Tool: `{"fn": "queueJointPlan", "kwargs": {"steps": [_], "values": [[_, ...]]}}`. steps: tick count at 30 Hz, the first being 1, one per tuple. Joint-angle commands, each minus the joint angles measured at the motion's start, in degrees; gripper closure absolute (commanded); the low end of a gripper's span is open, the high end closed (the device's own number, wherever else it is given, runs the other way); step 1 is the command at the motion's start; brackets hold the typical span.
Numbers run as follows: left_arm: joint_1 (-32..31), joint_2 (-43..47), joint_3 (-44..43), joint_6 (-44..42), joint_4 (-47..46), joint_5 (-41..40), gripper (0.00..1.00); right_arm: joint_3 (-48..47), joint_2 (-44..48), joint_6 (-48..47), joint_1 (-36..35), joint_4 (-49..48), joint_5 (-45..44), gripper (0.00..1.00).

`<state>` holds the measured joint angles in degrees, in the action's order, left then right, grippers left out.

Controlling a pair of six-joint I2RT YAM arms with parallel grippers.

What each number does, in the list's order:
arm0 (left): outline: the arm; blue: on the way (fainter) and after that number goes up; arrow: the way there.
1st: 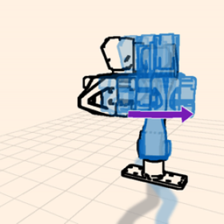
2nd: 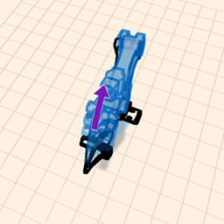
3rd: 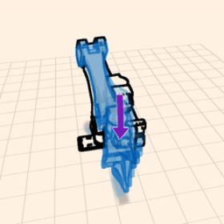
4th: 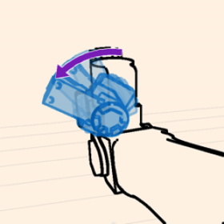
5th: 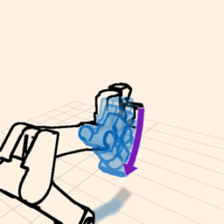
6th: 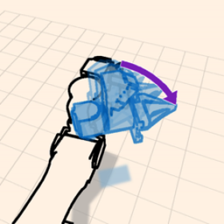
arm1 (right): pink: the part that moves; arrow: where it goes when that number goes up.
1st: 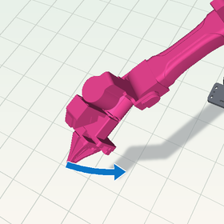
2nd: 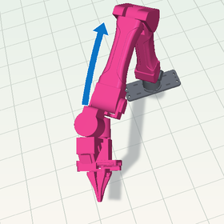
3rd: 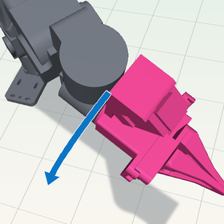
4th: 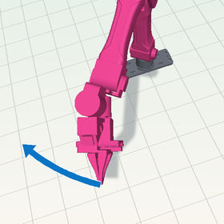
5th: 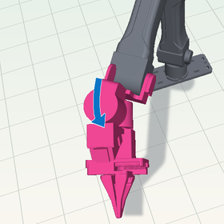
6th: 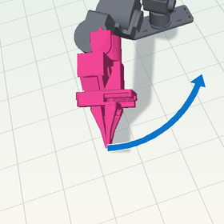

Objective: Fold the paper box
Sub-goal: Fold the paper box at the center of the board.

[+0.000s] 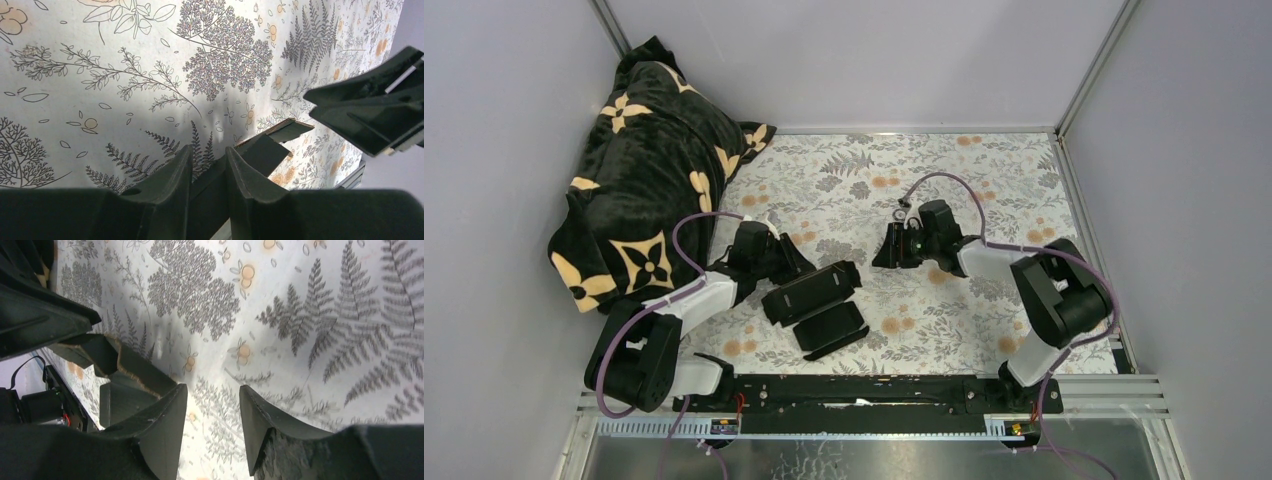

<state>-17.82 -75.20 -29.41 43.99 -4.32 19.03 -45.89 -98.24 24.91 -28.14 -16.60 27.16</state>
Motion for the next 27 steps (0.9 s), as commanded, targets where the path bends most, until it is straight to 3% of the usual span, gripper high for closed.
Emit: {"fn": "queueJointPlan", "kwargs": {"steps": [1,10,27], "values": [[0.4,1.4,0.7,-0.6,-0.2,-0.5,0.64,2.0,8.4,-0.9,-2.7,4.5,-2.8,0.50],[0.4,3.8,1.2,-0.3,0.6,-0.7,0.64,4.5,14.5,1.8,-13.6,6.5,-8.6,0.50],[-0.1,7.6,2.2,0.3,2.0,-0.8,0.64,-1.8,5.6,-0.4,-17.7,7.4,-12.9,0.53]]}}
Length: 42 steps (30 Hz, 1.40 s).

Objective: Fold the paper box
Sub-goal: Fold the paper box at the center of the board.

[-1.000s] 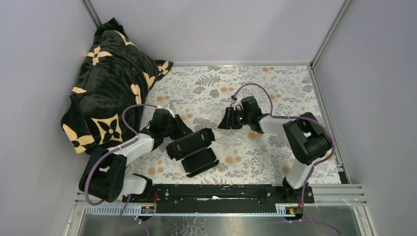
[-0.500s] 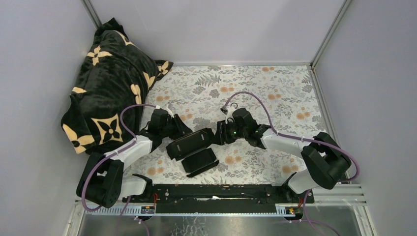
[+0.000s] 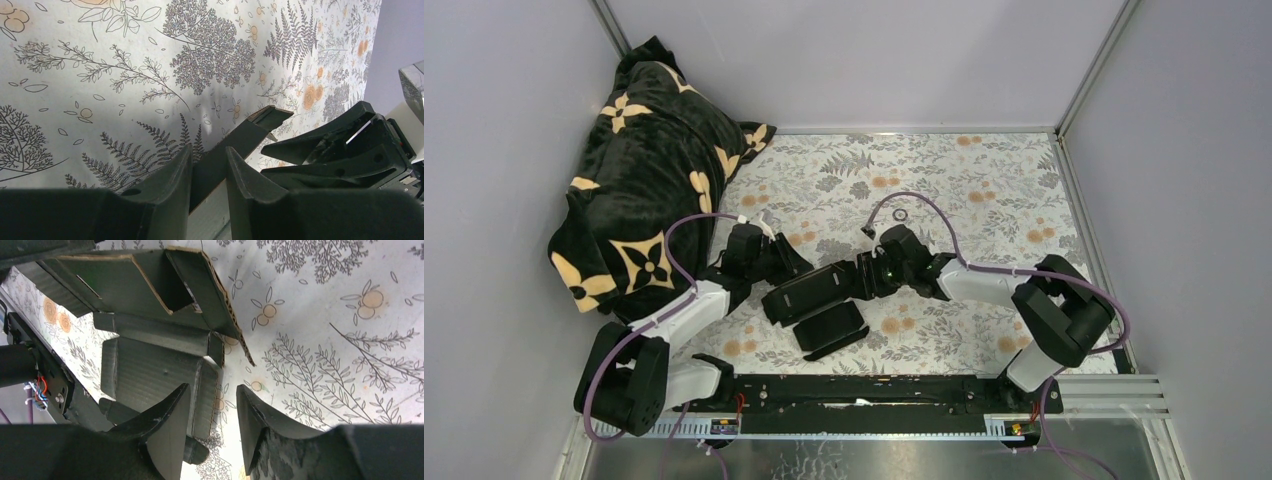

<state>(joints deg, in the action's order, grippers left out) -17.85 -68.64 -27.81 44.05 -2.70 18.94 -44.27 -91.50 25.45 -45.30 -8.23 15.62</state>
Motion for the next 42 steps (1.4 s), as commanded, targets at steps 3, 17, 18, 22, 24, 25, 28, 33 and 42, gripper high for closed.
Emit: {"fn": "queueJointPlan", "kwargs": {"steps": [3,17,18,22,24,25,28,33,42], "values": [[-0.1,1.1,0.6,0.2,0.4,-0.8,0.64,-4.0,-2.1,-0.6,-0.7,-1.5,-1.3,0.55],[-0.1,0.5,0.3,-0.2,0.4,-0.7,0.65,-6.0,-5.5,-0.4,-1.1,-1.9,-2.0,0.57],[0.0,0.5,0.2,-0.2,0.5,-0.7,0.65,-6.1,-5.7,-0.4,-1.1,-2.1,-2.0,0.57],[-0.1,0.5,0.0,-0.4,0.6,-0.6,0.65,-6.8,-6.5,-0.4,-1.3,-2.0,-2.1,0.58],[-0.2,0.4,-0.2,-0.4,0.7,-0.6,0.65,-7.2,-7.0,-0.5,-1.4,-1.8,-2.3,0.58],[-0.1,0.4,-0.3,-0.5,0.7,-0.6,0.65,-7.3,-7.1,-0.6,-1.4,-1.8,-2.3,0.58],[-0.1,0.4,-0.4,-0.5,0.8,-0.6,0.65,-7.5,-7.3,-0.6,-1.5,-1.8,-2.5,0.59],[-0.1,0.1,-0.5,-0.6,0.9,-0.6,0.65,-7.9,-7.7,-0.8,-1.7,-1.7,-2.6,0.61],[-0.1,0.1,-0.5,-0.6,0.8,-0.5,0.65,-8.4,-8.0,-1.3,-2.3,-1.5,-3.8,0.71]]}}
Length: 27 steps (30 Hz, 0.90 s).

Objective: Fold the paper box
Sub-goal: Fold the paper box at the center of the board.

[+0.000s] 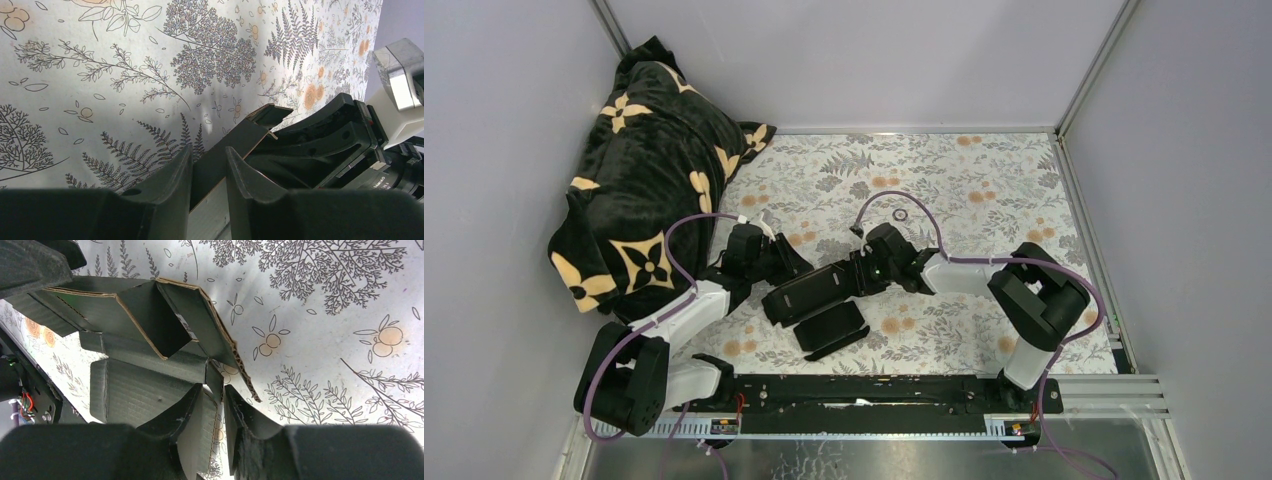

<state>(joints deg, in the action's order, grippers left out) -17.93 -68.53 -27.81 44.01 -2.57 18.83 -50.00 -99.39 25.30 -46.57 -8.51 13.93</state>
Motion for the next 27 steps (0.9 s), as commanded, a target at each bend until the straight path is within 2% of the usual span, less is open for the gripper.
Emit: {"fn": "queueJointPlan", "kwargs": {"steps": [1,16,24,27], "values": [[0.0,0.0,-0.4,-0.6,0.7,-0.5,0.65,-2.6,0.0,-1.3,-1.3,-1.2,-2.5,0.71],[-0.3,1.8,0.1,0.4,0.5,0.6,0.65,-4.8,3.3,-7.2,-4.5,5.0,-18.1,0.76],[-0.9,2.7,0.6,0.9,0.5,0.3,0.65,-5.1,2.9,-7.7,-5.5,4.4,-16.6,0.79],[-1.0,2.9,0.9,0.9,0.5,0.4,0.65,-4.9,3.0,-7.6,-5.6,3.8,-15.3,0.77]]}}
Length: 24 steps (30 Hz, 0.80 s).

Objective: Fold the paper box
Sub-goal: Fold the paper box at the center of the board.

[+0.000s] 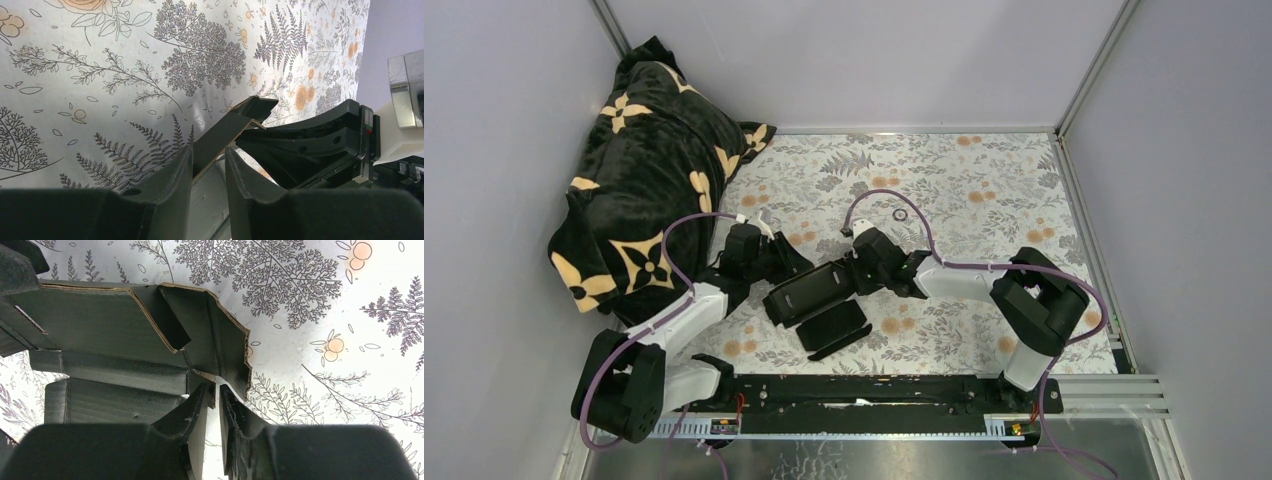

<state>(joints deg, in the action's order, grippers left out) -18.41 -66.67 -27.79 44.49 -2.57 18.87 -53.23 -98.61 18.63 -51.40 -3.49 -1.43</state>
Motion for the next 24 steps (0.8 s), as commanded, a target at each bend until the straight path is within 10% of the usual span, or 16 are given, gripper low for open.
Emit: {"fn": "queueJointPlan", "kwargs": {"steps": [1,5,24], "values": [[-0.4,1.1,0.9,0.4,0.5,0.2,0.65,-1.7,2.3,-0.7,-0.8,-1.0,0.0,0.74],[-0.5,1.5,1.2,0.4,0.5,0.2,0.65,-0.5,3.8,-0.3,-0.8,-1.1,-0.7,0.58],[-0.5,2.5,1.7,0.4,0.8,0.0,0.65,1.1,2.5,1.3,-0.8,-2.0,1.3,0.60]]}}
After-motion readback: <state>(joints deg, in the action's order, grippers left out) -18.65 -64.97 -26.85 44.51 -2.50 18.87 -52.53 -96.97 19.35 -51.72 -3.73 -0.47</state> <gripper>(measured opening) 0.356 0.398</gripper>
